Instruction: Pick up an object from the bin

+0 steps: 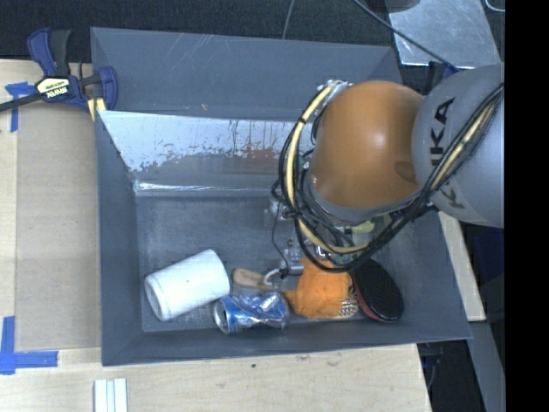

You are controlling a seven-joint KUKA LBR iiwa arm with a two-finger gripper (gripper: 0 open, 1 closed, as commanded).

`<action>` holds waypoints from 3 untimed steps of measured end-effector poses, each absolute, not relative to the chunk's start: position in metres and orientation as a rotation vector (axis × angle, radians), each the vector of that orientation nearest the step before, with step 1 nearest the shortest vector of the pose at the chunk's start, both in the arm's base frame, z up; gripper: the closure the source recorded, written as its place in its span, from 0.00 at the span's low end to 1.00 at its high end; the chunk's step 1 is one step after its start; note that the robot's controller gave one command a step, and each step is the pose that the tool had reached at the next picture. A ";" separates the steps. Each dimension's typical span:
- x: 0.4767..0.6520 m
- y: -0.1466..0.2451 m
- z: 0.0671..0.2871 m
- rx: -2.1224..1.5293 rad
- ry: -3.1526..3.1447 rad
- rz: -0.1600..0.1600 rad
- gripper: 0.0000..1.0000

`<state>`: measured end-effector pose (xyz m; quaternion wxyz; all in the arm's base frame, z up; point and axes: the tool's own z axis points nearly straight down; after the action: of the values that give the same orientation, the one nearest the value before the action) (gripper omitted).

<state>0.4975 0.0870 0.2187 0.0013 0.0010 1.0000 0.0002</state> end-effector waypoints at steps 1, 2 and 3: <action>0.540 0.016 0.132 0.391 3.116 0.000 0.00; 0.526 0.090 0.072 -0.163 3.135 0.003 0.00; 0.518 0.129 0.073 -0.114 3.132 -0.003 0.00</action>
Offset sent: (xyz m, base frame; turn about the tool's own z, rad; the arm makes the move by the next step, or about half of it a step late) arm 0.0420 -0.0697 -0.0858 0.2478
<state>0.5177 0.1288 0.0726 0.0037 -0.0364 0.9993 -0.0008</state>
